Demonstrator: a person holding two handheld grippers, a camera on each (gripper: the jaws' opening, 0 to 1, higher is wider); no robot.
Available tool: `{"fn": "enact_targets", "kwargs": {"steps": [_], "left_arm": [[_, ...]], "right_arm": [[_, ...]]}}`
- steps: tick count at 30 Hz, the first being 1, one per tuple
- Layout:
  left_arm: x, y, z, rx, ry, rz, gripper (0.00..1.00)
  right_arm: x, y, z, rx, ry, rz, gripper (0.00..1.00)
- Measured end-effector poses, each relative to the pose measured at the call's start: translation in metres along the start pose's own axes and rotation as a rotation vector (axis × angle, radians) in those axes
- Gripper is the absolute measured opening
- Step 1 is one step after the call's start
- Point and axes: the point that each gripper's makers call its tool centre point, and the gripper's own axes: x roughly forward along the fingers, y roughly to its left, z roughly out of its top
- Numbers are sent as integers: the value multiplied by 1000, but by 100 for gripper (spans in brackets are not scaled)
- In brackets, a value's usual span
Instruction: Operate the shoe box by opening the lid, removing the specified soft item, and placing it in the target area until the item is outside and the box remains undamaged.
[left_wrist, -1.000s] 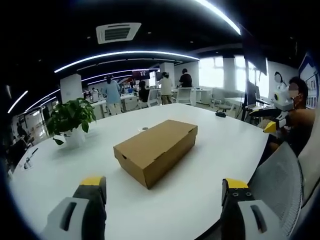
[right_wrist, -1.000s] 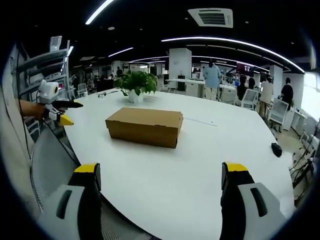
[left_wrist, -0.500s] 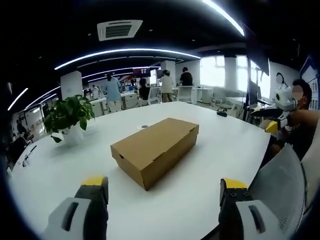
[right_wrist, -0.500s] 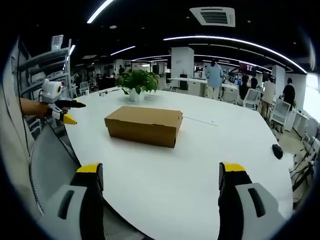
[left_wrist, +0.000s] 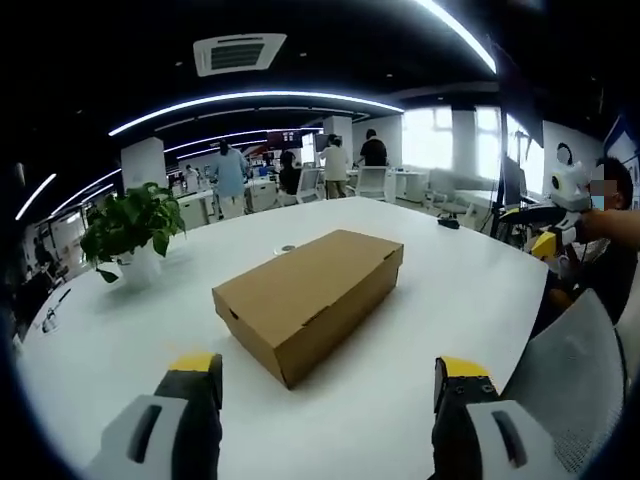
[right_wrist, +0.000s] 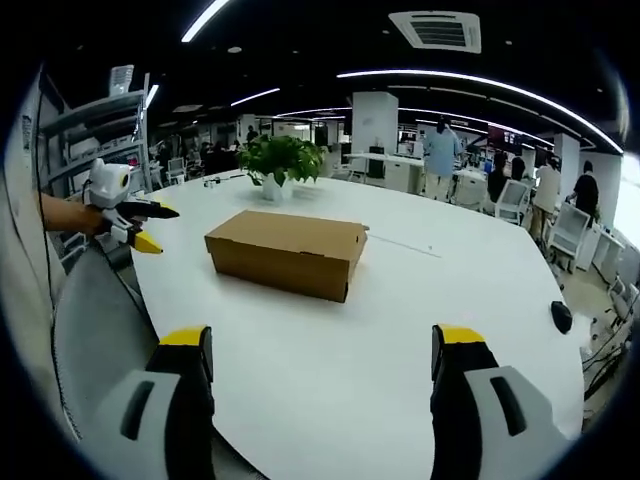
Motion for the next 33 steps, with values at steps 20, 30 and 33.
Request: {"fn": "enact_targets", "kwargs": {"steps": [20, 30, 33], "left_arm": [[27, 20, -10, -7, 37, 68, 84], [35, 32, -15, -23, 52, 120, 82], [37, 34, -15, -26, 52, 131, 82]], "right_arm": [[45, -22, 5, -60, 23, 88, 79], [74, -26, 14, -95, 18, 145, 76], [82, -27, 17, -104, 15, 162, 75]]}}
